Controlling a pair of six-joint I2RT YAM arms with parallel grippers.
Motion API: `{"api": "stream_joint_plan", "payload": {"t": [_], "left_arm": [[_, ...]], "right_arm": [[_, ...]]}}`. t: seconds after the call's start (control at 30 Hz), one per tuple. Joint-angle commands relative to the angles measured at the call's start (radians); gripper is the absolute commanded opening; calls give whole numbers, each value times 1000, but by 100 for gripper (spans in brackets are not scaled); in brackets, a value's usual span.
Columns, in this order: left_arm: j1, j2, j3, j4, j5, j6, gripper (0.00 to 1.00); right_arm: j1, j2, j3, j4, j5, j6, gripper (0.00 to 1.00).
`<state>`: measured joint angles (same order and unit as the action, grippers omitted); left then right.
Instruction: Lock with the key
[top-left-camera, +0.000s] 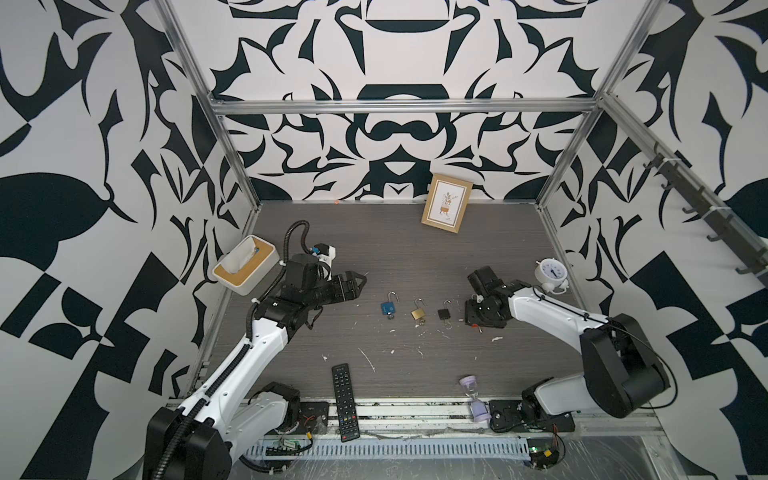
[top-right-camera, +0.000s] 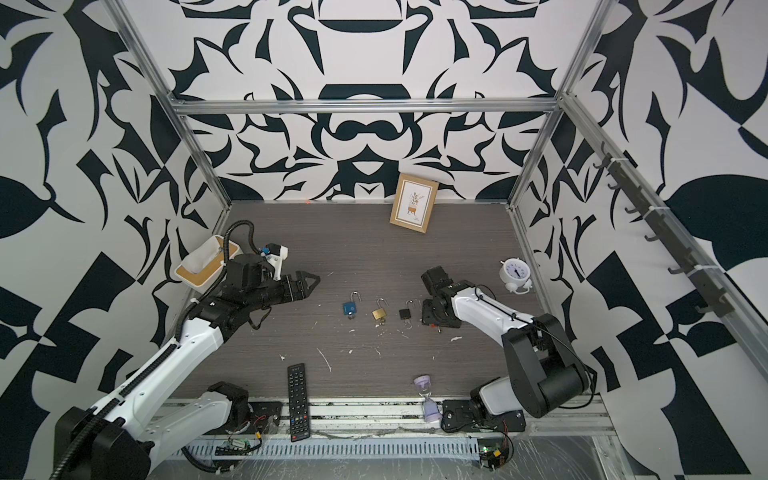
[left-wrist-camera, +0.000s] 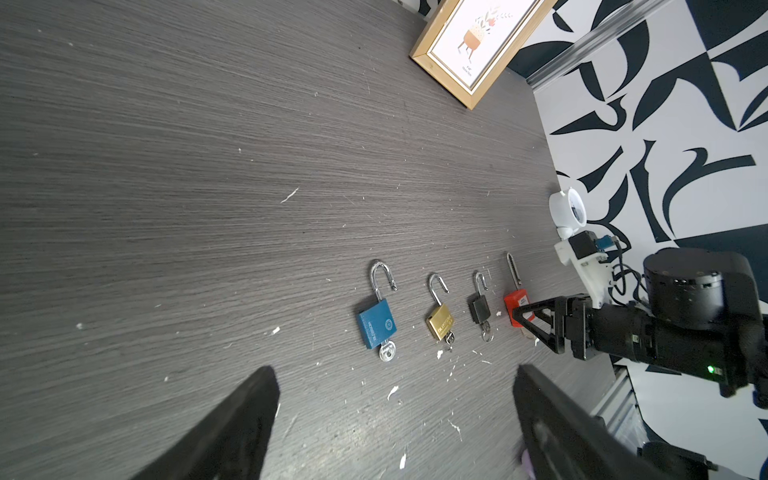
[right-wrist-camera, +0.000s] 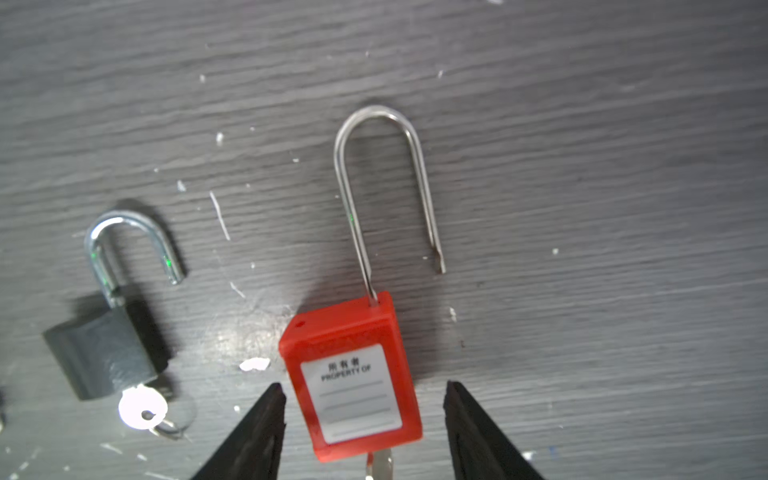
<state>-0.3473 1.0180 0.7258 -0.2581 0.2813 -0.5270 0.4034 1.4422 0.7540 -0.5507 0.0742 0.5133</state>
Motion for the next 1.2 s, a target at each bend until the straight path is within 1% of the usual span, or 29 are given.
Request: {"api": "stream_joint_plan", "payload": {"t": [0.0, 0.1, 0.43, 0.63, 0.9, 1.03, 1.13, 1.17], "left_arm": [[-2, 1, -16, 10, 16, -3, 92], [-2, 3, -17, 12, 19, -1, 92], [-2, 9, -29, 17, 29, 7, 92], [-2, 9, -47, 33, 37, 0, 92], [-3, 5, -69, 56, 59, -16, 91], [-4, 11, -71, 57, 67, -16, 92], [-4, 14, -74, 62, 70, -19, 91], [-4, 13, -76, 63, 71, -19, 91]], "right_arm": [[2, 6, 37, 16, 4, -9, 59], [3, 11, 35, 18, 7, -9, 57], [5, 41, 29, 42, 14, -24, 56], [15, 53, 45, 28, 68, -51, 54], [26, 61, 44, 32, 88, -60, 52], [29, 76, 49, 30, 86, -59, 47], [37, 85, 57, 26, 88, -61, 46], [38, 88, 58, 22, 91, -61, 44]]}}
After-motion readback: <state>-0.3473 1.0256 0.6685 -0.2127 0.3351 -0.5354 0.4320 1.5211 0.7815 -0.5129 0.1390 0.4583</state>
